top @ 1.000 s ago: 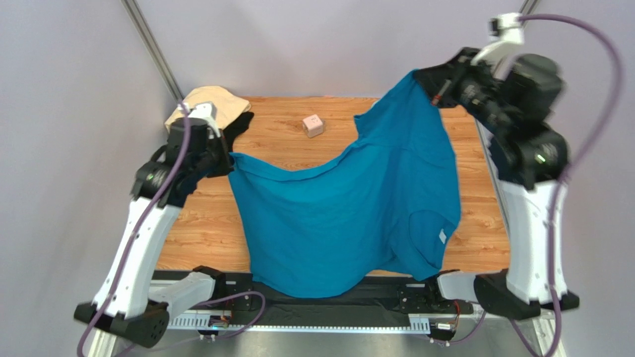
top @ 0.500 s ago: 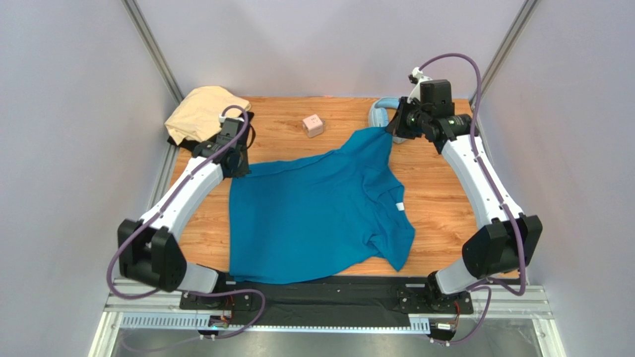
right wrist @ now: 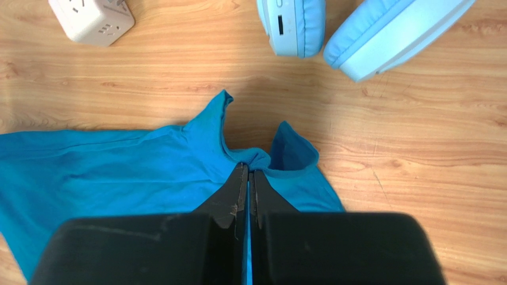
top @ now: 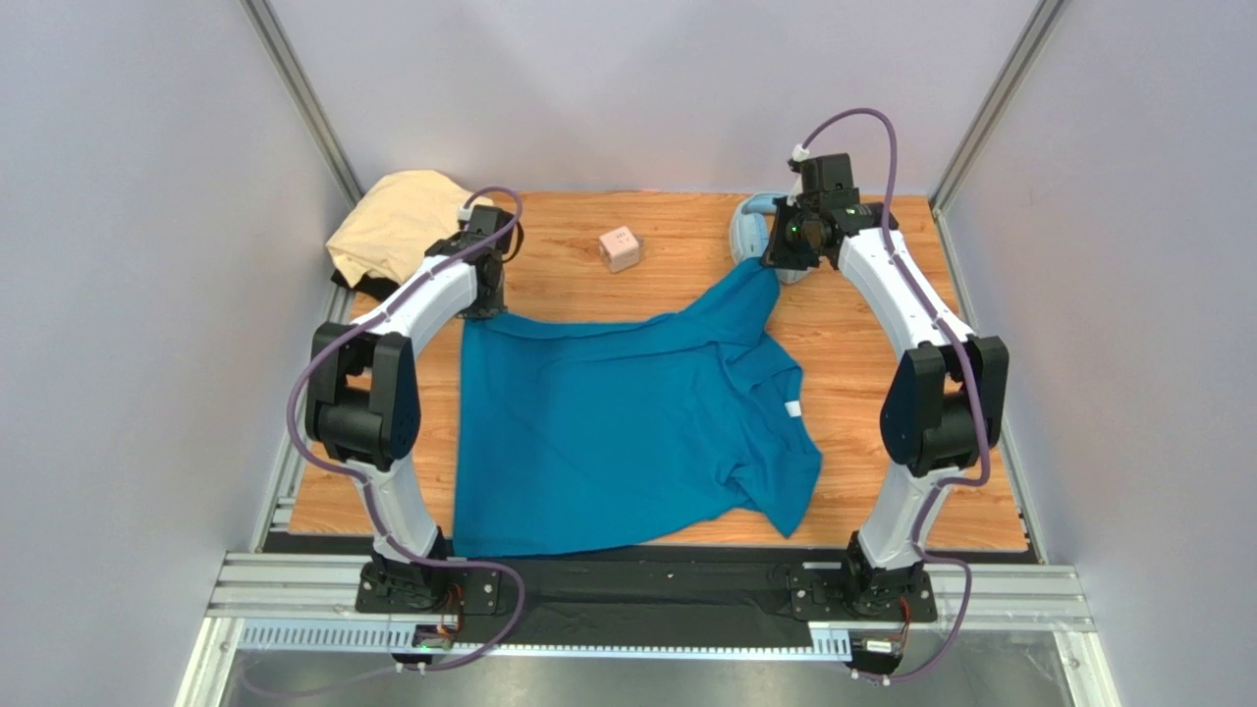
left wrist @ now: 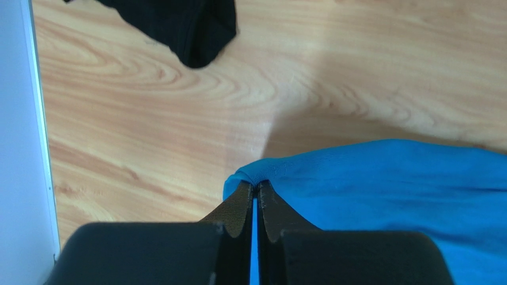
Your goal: Fold and stack the t-shirts
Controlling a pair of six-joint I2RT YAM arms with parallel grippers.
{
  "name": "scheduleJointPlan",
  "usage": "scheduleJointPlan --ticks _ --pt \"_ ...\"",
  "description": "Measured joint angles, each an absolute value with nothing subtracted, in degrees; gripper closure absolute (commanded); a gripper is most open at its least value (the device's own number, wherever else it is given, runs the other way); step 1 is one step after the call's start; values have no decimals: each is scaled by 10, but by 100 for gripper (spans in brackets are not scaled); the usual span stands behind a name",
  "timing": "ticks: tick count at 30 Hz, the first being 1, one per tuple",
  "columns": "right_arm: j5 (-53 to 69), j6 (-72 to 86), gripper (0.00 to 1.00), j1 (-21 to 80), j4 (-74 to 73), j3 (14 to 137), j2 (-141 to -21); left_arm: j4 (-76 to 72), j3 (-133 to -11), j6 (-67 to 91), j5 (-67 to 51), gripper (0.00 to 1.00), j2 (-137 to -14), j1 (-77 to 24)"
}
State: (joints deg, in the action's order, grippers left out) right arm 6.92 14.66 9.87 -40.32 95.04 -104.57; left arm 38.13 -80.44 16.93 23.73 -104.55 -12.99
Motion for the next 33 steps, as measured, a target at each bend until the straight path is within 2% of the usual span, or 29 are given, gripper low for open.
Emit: scheduleJointPlan --ticks 8,23,33 --pt "67 147 100 99 -395 1031 -1125 367 -879 161 238 100 -1115 -95" --pt "117 156 100 99 -353 1197 -1270 375 -880 130 226 100 -1117 -66" --pt "154 154 100 99 -340 1201 -1278 376 -863 120 190 100 -1090 -63"
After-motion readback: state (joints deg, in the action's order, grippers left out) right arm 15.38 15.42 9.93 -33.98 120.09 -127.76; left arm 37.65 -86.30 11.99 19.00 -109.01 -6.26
